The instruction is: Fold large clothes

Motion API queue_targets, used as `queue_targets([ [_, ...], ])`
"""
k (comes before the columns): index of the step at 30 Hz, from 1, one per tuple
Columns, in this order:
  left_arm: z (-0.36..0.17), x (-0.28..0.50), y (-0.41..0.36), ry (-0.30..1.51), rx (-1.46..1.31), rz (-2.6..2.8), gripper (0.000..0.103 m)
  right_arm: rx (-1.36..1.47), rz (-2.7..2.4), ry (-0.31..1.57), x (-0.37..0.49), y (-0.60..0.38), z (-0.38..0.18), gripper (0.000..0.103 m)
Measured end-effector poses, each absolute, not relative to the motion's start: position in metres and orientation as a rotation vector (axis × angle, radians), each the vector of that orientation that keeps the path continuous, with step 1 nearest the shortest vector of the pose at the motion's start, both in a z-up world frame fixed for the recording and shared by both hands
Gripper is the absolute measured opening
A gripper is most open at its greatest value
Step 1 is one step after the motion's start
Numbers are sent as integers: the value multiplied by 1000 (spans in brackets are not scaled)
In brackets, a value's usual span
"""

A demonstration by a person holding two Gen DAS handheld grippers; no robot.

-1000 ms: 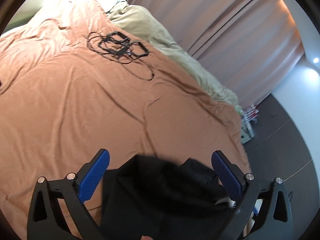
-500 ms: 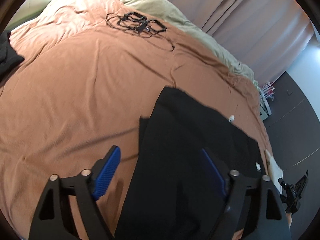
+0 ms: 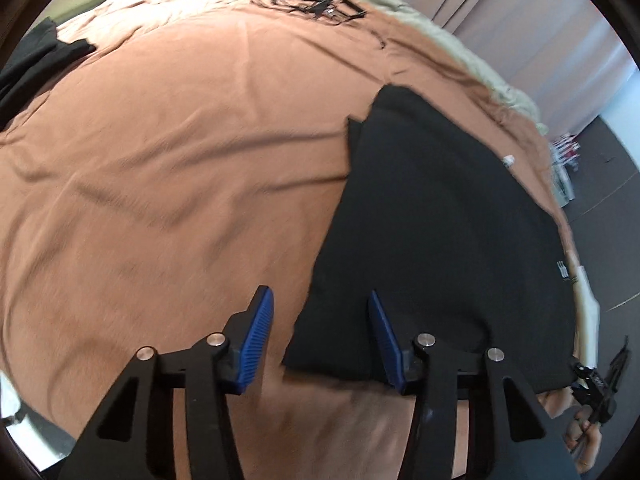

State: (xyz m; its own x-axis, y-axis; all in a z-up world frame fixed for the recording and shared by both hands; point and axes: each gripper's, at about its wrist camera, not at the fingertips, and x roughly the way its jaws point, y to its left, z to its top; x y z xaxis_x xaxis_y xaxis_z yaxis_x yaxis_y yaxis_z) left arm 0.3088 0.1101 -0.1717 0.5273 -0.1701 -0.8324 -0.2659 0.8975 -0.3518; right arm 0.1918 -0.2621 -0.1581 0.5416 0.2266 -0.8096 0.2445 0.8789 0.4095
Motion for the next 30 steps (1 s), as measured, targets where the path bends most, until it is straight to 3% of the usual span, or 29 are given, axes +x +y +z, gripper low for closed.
queue_targets([
  [6, -168, 297, 118, 1022, -441, 117, 51, 435, -90, 1022, 185, -258, -147, 67],
  [19, -166, 280, 138, 962, -745, -16, 51, 257, 66, 957, 186, -177, -82, 64],
  [23, -167, 283, 130, 958, -752, -40, 67, 209, 44, 917, 186, -157, -61, 59],
  [30, -176, 289, 128, 961, -786, -68, 68, 222, 109, 877, 188, -132, -30, 59],
])
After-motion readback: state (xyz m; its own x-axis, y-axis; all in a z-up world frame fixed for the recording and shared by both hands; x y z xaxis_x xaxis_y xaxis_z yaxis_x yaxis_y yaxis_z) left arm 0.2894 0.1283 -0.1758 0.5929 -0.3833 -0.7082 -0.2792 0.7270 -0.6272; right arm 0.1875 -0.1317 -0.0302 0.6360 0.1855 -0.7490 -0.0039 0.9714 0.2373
